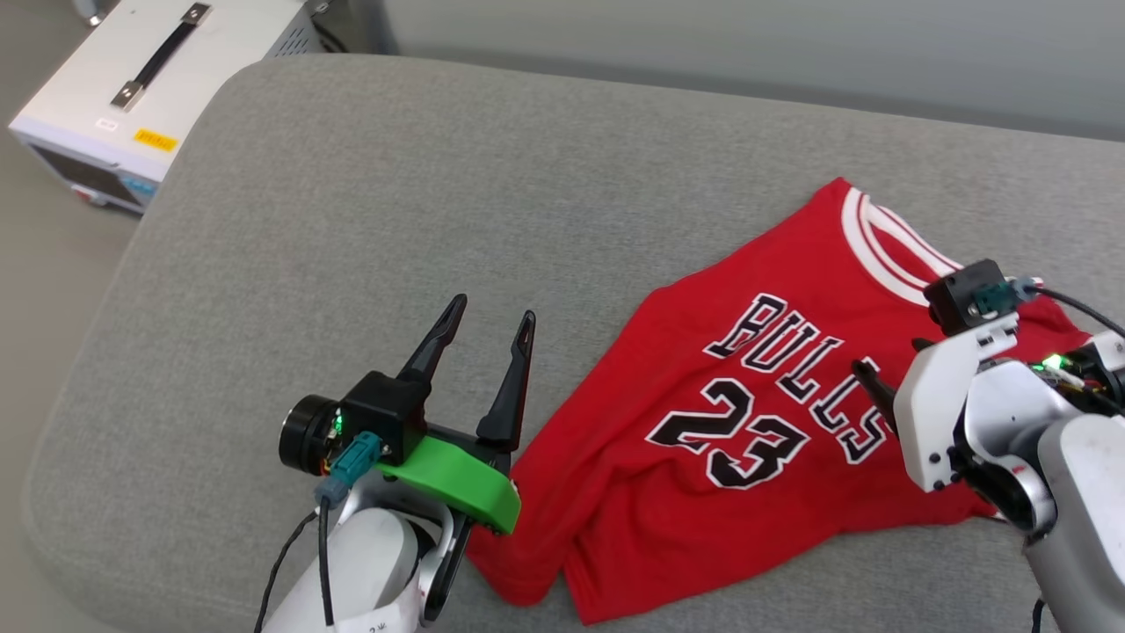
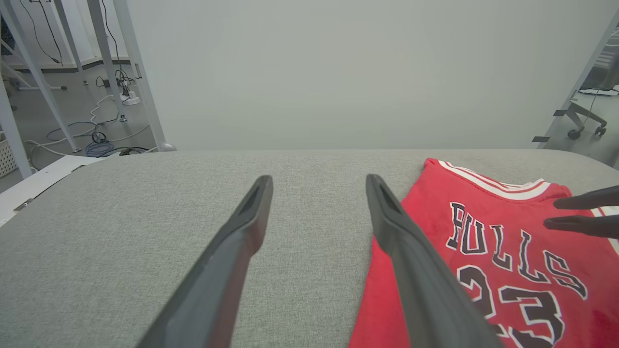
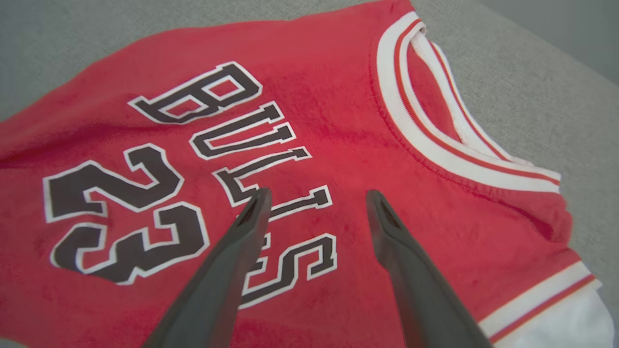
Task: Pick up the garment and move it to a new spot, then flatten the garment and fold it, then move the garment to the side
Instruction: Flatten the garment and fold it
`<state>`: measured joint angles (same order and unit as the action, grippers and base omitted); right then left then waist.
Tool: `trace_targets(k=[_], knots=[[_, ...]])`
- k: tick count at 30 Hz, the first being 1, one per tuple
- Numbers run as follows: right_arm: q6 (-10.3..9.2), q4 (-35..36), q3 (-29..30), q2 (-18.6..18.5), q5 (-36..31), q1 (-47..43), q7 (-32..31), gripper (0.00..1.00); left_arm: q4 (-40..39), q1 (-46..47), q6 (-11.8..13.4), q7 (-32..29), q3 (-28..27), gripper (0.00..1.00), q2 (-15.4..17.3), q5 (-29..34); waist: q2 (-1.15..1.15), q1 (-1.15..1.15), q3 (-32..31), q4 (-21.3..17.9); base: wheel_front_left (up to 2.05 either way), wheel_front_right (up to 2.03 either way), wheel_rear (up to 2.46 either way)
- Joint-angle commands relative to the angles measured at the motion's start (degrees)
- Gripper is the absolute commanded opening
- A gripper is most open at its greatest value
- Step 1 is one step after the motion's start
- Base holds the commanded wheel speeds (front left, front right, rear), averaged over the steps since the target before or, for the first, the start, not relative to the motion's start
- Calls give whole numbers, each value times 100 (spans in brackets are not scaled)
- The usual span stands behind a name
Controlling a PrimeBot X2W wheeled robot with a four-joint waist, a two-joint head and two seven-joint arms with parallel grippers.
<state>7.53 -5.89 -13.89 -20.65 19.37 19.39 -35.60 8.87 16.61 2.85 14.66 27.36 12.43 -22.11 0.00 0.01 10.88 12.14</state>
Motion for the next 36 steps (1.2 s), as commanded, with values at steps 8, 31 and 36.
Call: trace_targets(k=[8,31,36], knots=[[-4,-1170,-524,-239,140,783,-637,100,165,73,-295,33,-270,100,-304,266,0,-1,343,549,0,0,0],[-4,-1813,-48,-377,441,-302,-280,0,435,-335,-678,33,-771,100,-559,692,0,-1,-372,-133,0,0,0],[-4,-1448,473,-281,259,-916,-447,0,472,-456,-716,33,-791,100,-570,715,0,-1,-521,-355,0,0,0]])
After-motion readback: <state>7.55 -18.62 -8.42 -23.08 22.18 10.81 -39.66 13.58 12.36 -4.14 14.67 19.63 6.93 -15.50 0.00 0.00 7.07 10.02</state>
